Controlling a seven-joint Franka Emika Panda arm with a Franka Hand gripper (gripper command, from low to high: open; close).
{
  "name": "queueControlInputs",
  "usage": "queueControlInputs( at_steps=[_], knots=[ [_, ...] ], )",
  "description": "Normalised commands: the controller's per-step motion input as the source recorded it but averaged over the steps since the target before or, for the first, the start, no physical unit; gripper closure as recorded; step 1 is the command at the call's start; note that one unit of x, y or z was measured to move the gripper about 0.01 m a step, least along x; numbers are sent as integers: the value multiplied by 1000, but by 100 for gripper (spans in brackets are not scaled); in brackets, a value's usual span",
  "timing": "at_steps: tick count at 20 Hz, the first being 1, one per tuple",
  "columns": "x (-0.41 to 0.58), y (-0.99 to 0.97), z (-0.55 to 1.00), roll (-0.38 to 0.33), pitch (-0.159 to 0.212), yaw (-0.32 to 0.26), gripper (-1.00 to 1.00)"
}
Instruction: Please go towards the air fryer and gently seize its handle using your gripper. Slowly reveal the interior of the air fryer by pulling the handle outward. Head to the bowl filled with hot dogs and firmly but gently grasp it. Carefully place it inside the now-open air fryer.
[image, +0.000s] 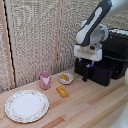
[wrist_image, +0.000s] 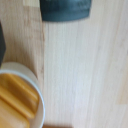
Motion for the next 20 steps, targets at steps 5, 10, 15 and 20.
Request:
queueControlInputs(
  at_steps=[5,10,15,20],
  knots=[
    [63,189,418,118,127,81,-100],
    [83,147,97,204,112,129,-100],
    [145,41,-16,214,63,151,-100],
    [219,0,-144,211,3,143,-100]
  ],
)
